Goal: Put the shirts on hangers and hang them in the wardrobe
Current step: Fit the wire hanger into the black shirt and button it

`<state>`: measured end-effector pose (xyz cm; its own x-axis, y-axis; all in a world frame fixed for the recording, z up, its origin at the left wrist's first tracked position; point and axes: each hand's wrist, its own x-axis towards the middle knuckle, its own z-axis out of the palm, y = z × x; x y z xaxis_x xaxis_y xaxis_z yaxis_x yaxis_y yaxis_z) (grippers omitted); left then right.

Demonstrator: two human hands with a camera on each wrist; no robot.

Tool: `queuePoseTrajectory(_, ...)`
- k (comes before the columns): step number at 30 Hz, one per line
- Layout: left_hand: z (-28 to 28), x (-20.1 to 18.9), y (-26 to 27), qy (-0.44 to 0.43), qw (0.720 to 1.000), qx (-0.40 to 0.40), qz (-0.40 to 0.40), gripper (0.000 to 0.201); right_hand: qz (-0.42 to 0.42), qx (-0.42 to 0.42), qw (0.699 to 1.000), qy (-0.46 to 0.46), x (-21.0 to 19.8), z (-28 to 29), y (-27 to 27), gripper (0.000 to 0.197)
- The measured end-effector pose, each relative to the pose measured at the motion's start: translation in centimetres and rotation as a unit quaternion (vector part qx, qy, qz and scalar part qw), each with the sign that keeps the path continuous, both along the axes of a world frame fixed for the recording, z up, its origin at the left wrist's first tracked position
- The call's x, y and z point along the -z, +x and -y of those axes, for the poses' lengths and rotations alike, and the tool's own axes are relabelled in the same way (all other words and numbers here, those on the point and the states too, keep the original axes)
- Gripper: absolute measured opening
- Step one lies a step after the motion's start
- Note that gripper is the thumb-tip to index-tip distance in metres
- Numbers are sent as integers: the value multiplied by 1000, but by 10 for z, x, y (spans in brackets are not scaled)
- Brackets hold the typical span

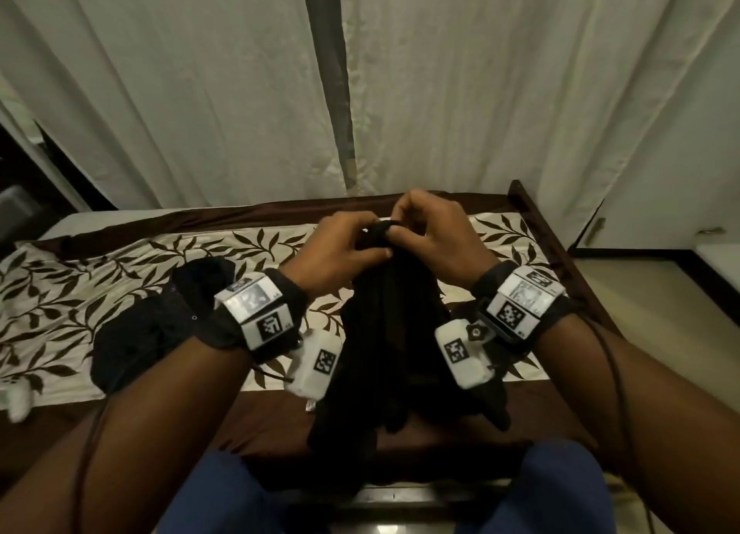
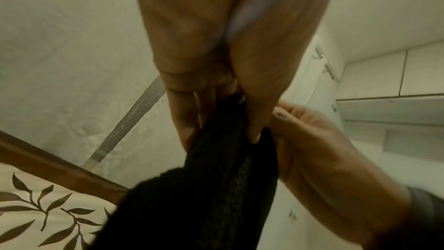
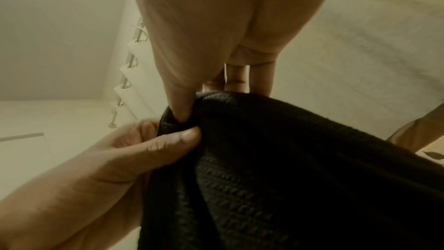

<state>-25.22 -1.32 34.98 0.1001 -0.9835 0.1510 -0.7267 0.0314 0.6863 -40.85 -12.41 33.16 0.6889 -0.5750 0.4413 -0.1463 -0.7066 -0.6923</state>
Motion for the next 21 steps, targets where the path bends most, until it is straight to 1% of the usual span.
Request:
queuePoseTrajectory(1, 1, -5, 5, -12, 1000, 5, -10, 17, -3, -8, 1000, 11, -1, 1, -3, 13)
queuePoseTrajectory(3, 3, -24, 11, -42, 999, 14, -5, 19, -27, -20, 998, 58, 7, 4, -10, 21)
queuePoseTrajectory(5, 4, -49, 14, -82, 997, 5, 15, 19, -85, -32, 991, 96, 24, 7, -16, 26)
queuePoseTrajectory(8, -1, -84, 17, -161, 985, -15, 63, 19, -198, -62, 968, 140, 55, 6, -26, 29)
queuePoseTrajectory(9, -4, -94, 21, -184, 979, -28, 85, 19, -217, -54, 963, 150, 63, 10, -31, 29)
queuePoseTrajectory(11, -14, -108, 32, -209, 965, -62, 146, 23, -201, -4, 966, 165, 68, 22, -42, 26)
queuePoseTrajectory(12, -19, -111, 38, -217, 955, -85, 183, 27, -177, 37, 972, 148, 65, 32, -48, 23)
queuePoseTrajectory(13, -25, -113, 47, -225, 945, -106, 214, 32, -147, 90, 979, 111, 58, 42, -54, 20)
queuePoseTrajectory(15, -33, -112, 65, -230, 931, -153, 237, 40, -70, 190, 979, 9, 32, 62, -67, 21)
queuePoseTrajectory(16, -36, -110, 74, -224, 928, -178, 239, 44, -51, 216, 975, -27, 16, 71, -73, 21)
queuePoseTrajectory(17, -38, -109, 82, -209, 926, -202, 243, 48, -64, 226, 971, -52, -1, 77, -78, 19)
queuePoseTrajectory(19, -40, -106, 94, -178, 917, -251, 252, 50, -126, 229, 961, -88, -33, 87, -83, 12)
queuePoseTrajectory(20, -39, -105, 98, -173, 910, -280, 254, 48, -125, 237, 958, -107, -49, 91, -85, 9)
queuePoseTrajectory(21, -38, -104, 100, -174, 901, -305, 253, 44, -101, 251, 955, -123, -63, 95, -84, 12)
